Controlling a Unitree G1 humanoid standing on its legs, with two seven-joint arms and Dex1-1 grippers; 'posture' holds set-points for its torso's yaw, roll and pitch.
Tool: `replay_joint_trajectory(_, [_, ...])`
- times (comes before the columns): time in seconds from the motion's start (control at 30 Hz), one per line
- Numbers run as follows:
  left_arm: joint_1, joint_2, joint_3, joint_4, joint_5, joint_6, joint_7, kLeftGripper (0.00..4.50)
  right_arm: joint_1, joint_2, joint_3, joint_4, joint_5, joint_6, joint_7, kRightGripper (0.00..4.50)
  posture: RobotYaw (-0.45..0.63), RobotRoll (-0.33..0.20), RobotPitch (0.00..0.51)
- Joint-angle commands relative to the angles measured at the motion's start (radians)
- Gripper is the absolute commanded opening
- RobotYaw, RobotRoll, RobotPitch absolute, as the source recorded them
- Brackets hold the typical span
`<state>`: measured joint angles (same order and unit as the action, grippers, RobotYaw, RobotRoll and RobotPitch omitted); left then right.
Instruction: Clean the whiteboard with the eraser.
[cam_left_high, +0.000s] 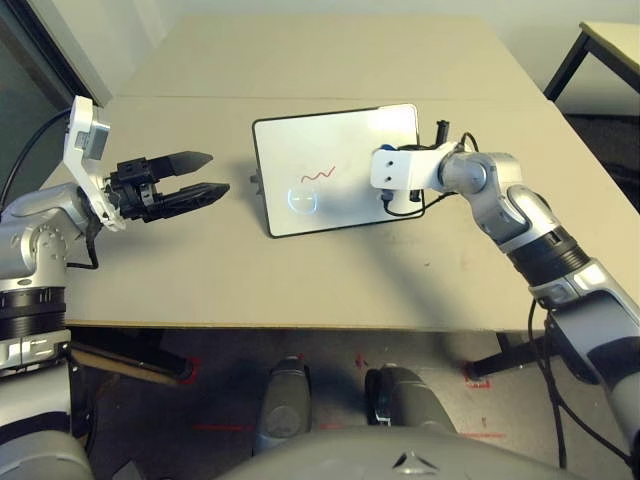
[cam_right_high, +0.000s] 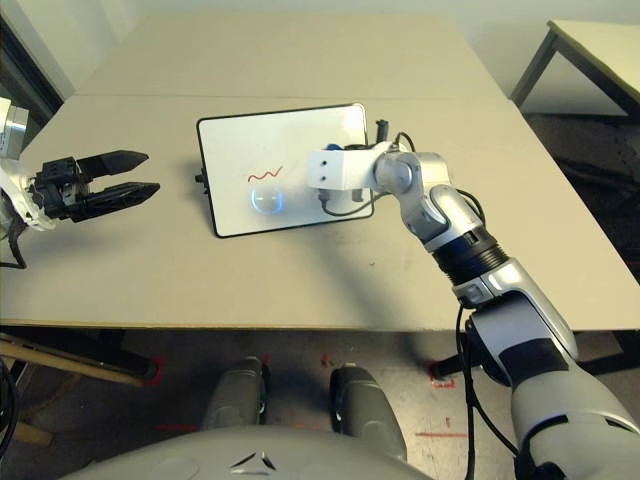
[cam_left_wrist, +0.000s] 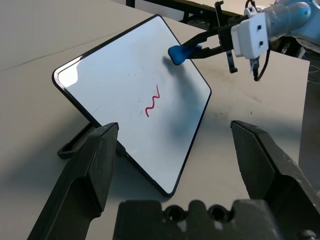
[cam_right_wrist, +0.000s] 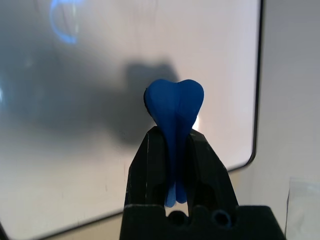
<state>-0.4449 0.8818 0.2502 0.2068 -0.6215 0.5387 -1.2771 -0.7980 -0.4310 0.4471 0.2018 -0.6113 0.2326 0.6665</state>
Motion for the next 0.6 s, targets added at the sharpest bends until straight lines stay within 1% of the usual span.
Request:
replay_joint_trajectory(0.03, [0.032,0.019,0.0,-0.017,0.012,0.004,-0.007,4.5,0.02,0.028,0.024,-0.012,-0.017,0.006,-0.015,0.33,0.31,0.0,0.061])
replay_joint_trajectory(0.33, [0.067,0.041,0.021,-0.044,0.005,0.005,0.0,4.5,0.027,0.068,0.081,0.039,-0.068,-0.029,-0.058,0.33,0.33,0.0,0.052])
replay_joint_trajectory(0.6, [0.068,0.049,0.018,-0.048,0.009,-0.003,0.004,4.5,0.012,0.126,0.118,0.075,-0.097,-0.061,-0.076,0.33,0.35,0.0,0.038])
